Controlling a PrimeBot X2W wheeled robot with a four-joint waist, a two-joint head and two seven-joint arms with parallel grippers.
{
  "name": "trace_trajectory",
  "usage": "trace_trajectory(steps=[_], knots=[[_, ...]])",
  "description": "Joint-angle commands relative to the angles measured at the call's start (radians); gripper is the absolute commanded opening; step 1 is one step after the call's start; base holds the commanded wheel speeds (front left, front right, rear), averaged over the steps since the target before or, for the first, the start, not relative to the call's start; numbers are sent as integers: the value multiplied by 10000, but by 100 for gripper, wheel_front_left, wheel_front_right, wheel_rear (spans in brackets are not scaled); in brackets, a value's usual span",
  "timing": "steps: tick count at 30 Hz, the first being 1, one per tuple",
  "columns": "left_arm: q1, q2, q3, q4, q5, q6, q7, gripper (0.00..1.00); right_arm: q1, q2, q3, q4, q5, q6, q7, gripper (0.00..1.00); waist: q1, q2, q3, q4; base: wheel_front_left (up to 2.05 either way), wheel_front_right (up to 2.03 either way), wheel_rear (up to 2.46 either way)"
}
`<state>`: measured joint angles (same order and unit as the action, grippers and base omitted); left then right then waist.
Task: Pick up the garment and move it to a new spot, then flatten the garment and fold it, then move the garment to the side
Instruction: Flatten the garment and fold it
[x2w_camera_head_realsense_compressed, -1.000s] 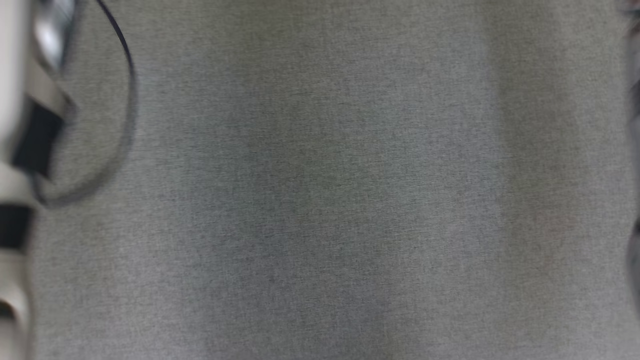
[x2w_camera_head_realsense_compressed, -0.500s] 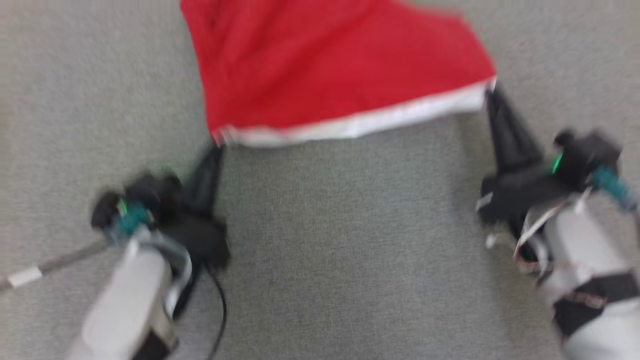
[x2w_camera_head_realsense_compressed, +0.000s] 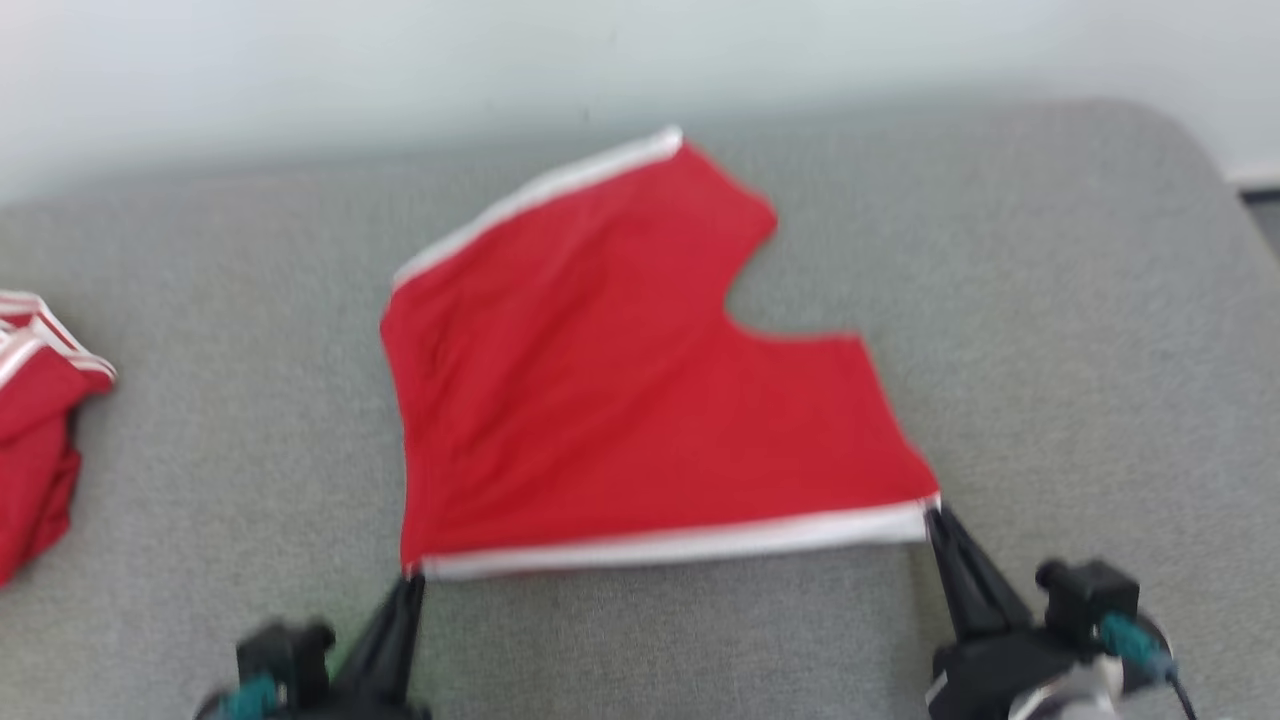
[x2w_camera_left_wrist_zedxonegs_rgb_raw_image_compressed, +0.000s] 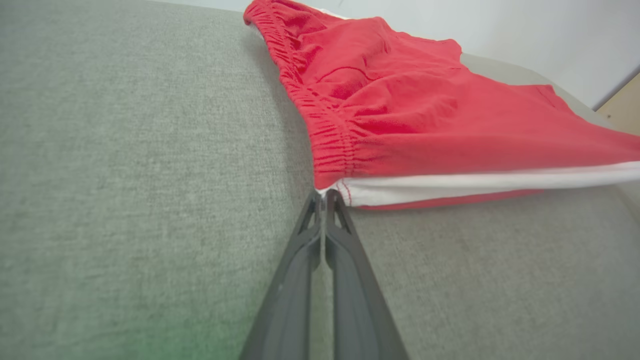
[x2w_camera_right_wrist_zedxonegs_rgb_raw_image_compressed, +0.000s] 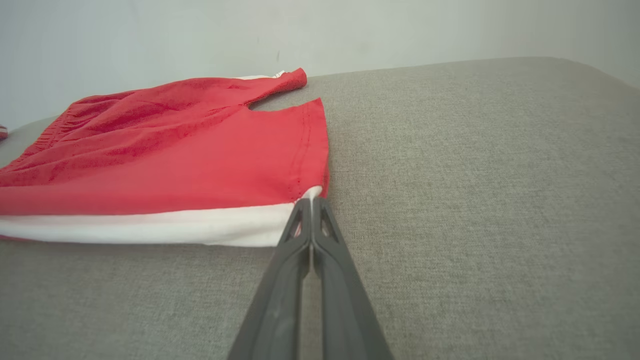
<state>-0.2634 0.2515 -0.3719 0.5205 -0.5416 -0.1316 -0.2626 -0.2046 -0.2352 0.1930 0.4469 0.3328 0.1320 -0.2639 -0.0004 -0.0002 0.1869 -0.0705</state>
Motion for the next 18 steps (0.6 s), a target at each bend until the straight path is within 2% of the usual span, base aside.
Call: trace_trajectory(steps=[1, 8, 10, 18], knots=[[568, 11, 97, -20, -11, 23, -30, 0, 392, 87, -184, 87, -83, -27, -2, 0, 4, 2, -1163, -84, 0, 0, 0], [1943, -11, 61, -312, -282, 26, -32, 0, 1453, 77, -629, 149, -420, -28, -2, 0, 4, 2, -1928, -70, 0, 0, 0], [2404, 148, 27, -608, -597, 27, -32, 0, 2003, 105, -848, 45, -587, -30, -2, 0, 4, 2, -2145, -3, 0, 0, 0], [3404, 264, -8, -1023, -857, 27, -32, 0, 2863, 204, -749, -124, -646, -33, -3, 0, 4, 2, -2428, 96, 0, 0, 0]])
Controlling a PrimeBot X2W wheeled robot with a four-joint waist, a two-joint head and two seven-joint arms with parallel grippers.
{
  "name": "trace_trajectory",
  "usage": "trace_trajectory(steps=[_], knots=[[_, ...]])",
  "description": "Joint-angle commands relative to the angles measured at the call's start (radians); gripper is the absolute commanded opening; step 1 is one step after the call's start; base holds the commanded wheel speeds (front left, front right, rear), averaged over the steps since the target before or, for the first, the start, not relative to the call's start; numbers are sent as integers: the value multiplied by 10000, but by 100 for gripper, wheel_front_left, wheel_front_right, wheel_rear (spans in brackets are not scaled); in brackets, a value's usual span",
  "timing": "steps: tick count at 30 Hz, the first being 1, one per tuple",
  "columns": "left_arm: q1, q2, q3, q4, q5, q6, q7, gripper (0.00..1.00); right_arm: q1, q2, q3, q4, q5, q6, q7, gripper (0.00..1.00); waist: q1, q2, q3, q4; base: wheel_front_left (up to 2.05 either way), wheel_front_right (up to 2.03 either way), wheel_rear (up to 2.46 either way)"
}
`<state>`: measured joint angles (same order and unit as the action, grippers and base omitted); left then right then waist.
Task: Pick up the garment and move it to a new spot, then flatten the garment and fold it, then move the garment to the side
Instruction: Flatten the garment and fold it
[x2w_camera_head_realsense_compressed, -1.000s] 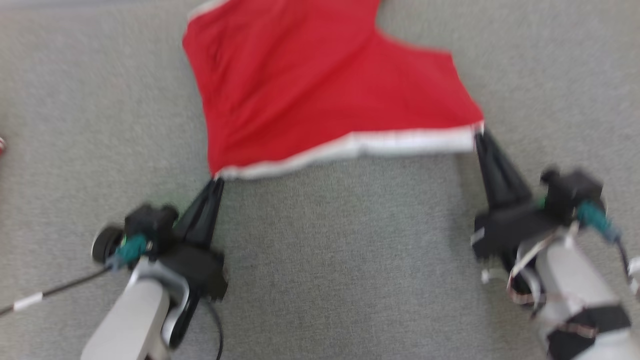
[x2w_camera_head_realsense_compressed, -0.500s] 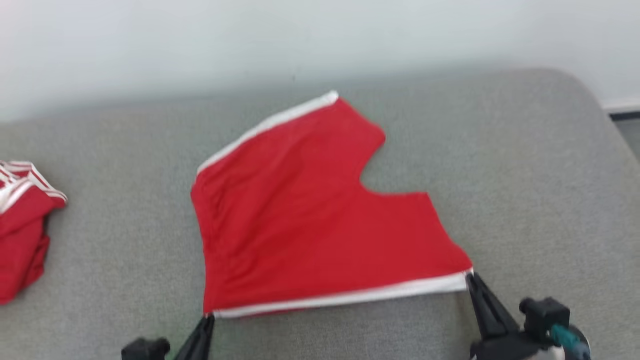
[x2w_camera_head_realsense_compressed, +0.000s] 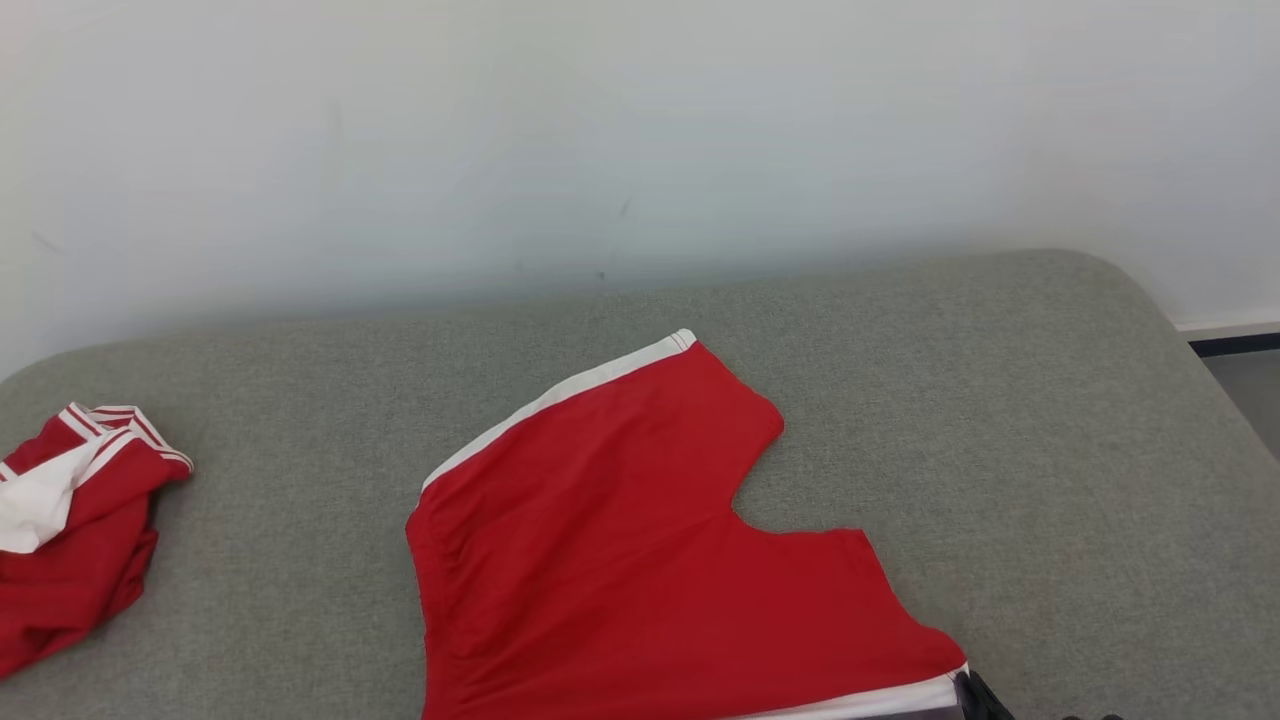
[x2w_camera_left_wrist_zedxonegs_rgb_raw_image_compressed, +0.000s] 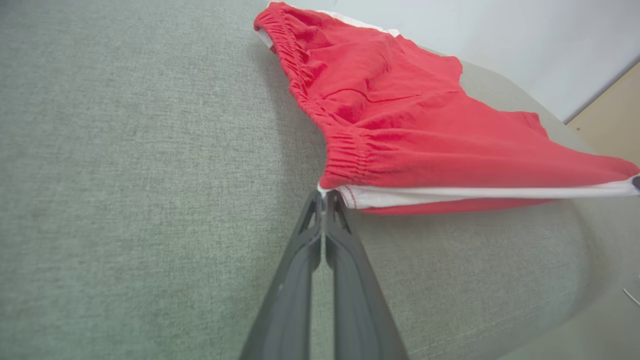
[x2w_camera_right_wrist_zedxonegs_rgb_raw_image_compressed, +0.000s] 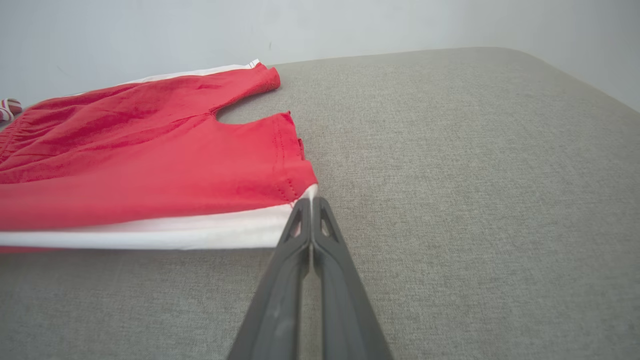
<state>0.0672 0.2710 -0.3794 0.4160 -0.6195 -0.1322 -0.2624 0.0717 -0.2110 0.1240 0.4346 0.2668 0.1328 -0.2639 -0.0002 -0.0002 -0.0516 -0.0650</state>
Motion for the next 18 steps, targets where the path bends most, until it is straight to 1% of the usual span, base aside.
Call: trace_trajectory(steps=[1, 5, 9, 13, 18], knots=[[186, 32, 74, -32, -55, 33, -34, 0, 160, -33, -36, -15, 2, -41, -3, 0, 2, 2, -50, 64, 0, 0, 0], [328, -98, 179, -288, 54, 33, -34, 0, 276, -16, -98, -146, 24, -41, -3, 0, 2, 2, 25, 200, 0, 0, 0], [18, -280, 290, -775, 180, 31, -34, 0, -42, -175, -234, -400, -30, -41, -1, 0, 2, 2, 261, 409, 0, 0, 0], [-451, -277, 225, -1288, 372, 30, -34, 0, -697, -338, -262, -548, -48, -38, -3, 0, 2, 2, 624, 603, 0, 0, 0], [-1481, -403, 241, -1607, 519, 30, -34, 0, -2169, -572, -179, -575, 92, -36, -3, 0, 2, 2, 1565, 897, 0, 0, 0]])
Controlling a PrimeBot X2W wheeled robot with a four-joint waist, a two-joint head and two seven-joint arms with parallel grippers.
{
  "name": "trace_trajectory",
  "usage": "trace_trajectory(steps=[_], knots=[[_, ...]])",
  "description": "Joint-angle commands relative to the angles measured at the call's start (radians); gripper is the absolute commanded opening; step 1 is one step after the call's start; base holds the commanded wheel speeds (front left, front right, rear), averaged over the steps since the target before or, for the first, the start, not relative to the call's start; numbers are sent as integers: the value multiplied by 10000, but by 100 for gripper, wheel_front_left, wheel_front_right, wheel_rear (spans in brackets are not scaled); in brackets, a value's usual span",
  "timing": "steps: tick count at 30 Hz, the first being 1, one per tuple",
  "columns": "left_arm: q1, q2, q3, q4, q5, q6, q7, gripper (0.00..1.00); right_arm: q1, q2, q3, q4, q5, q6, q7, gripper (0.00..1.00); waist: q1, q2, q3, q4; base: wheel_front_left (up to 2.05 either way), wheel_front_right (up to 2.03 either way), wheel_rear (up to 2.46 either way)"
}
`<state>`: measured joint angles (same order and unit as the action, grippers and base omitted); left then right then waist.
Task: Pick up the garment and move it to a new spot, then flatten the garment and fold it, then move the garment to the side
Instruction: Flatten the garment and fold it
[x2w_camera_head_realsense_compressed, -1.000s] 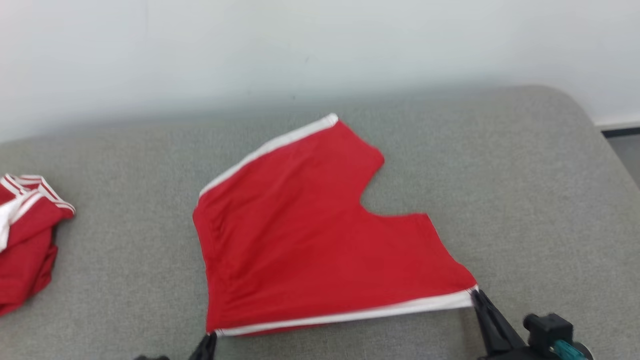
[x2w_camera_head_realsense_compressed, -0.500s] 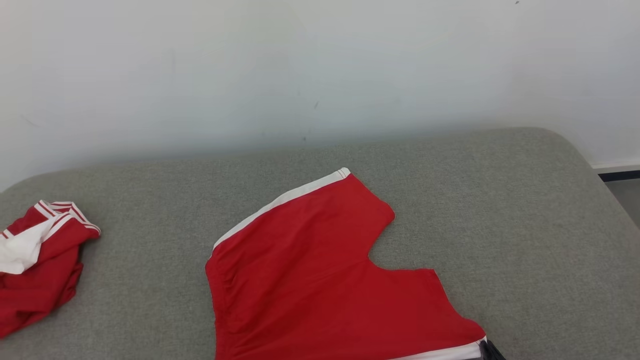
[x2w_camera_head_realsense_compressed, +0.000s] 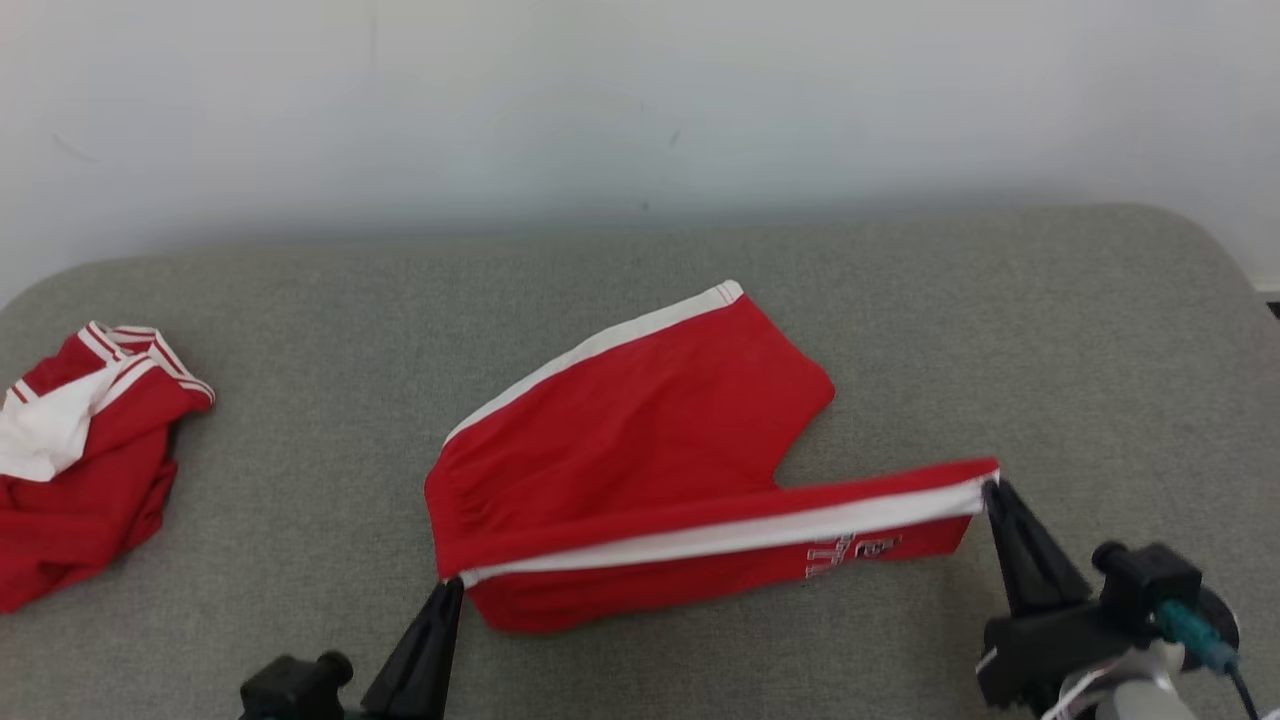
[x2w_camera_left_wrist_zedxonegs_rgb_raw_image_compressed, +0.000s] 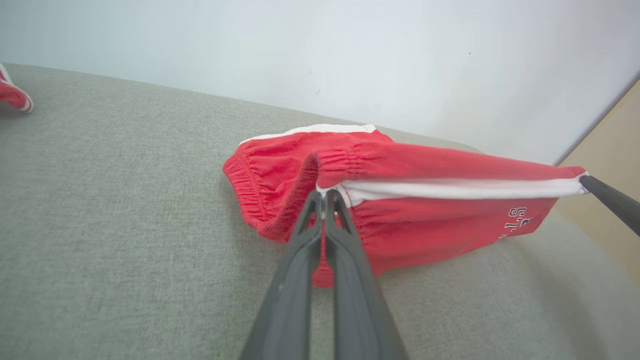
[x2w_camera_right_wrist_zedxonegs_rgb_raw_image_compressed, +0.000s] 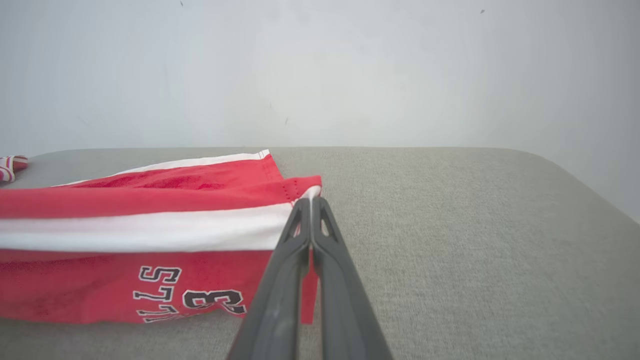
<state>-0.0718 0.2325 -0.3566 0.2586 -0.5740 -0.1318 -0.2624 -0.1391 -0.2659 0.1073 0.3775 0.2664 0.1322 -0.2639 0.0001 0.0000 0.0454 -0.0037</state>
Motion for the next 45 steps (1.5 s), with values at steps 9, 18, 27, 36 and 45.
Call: trace_trajectory(steps=[9, 18, 27, 36, 45], knots=[[-2096, -822, 464, 438, 223, 24, -34, 0, -3234, -423, 619, 1278, 19, -29, -3, 0, -1, 0, 2190, 913, 0, 0, 0], [-3377, -1342, 875, 856, 765, 24, -33, 0, -5717, -668, 1402, 2519, -65, -29, -1, 0, -1, 0, 3260, 1420, 0, 0, 0], [-4478, -1727, 1447, 1251, 1332, 24, -34, 0, -7753, -964, 2021, 3947, -428, -29, -3, 0, -1, 0, 4017, 1897, 0, 0, 0], [-4954, -1816, 1266, 1707, 1323, 24, -34, 0, -8746, -884, 1926, 5021, -903, -29, -3, 0, -1, 0, 4298, 2011, 0, 0, 0], [-4860, -1818, 1149, 1782, 1361, 24, -33, 100, -8489, -629, 1511, 4936, -1104, -29, -1, 100, -1, 0, 4205, 1893, 0, 0, 0]])
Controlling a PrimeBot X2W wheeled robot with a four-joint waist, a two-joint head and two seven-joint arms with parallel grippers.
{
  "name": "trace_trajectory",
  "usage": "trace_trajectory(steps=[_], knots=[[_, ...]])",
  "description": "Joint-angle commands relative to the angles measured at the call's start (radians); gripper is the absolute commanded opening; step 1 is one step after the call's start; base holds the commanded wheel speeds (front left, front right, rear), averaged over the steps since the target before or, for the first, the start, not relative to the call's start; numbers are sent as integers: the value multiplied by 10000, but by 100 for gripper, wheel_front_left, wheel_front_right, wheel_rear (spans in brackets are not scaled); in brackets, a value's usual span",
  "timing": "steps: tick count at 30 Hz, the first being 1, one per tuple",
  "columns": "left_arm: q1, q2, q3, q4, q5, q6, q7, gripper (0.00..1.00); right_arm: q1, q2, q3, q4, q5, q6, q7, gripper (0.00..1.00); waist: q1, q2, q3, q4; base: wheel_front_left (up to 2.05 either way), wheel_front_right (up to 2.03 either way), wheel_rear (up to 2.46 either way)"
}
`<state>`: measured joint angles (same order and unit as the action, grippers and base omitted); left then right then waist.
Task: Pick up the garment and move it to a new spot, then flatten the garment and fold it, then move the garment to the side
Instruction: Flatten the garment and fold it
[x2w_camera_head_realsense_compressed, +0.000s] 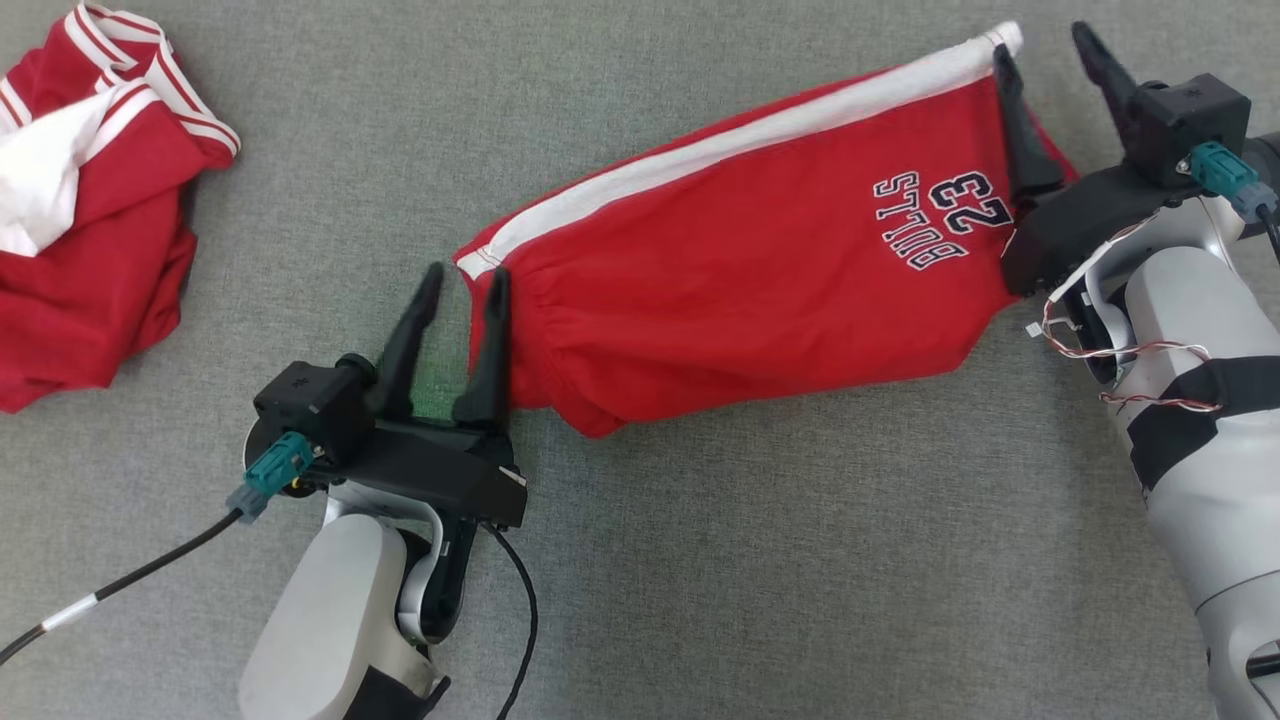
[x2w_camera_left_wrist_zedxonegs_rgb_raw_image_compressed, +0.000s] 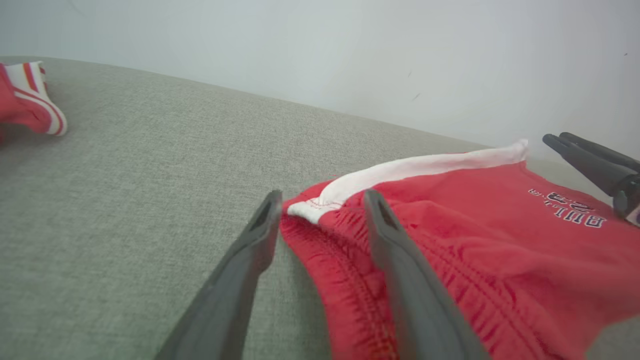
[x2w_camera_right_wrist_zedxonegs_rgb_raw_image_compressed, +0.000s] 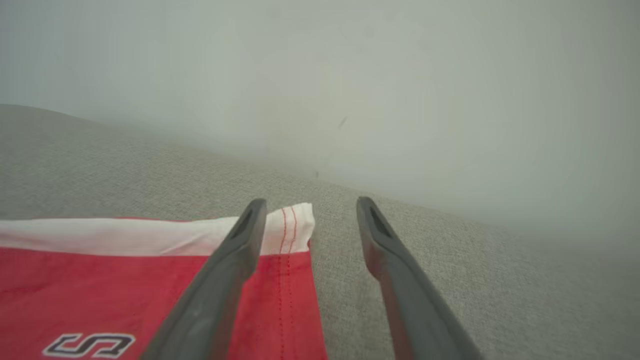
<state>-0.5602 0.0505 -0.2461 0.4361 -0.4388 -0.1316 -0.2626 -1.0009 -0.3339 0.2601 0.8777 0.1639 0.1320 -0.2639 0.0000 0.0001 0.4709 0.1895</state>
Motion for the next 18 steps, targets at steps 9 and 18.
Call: trace_trajectory(steps=[9, 18], knots=[[582, -5, 400, -170, 530, 22, -31, 100, 1129, 281, -349, -662, 354, -27, -1, 100, 0, -1, -660, -192, 0, 0, 0], [1261, -4, 610, -136, 683, 22, -31, 100, 2258, 416, -437, -424, 783, -27, -3, 100, 0, -1, -1076, -301, 0, 0, 0]])
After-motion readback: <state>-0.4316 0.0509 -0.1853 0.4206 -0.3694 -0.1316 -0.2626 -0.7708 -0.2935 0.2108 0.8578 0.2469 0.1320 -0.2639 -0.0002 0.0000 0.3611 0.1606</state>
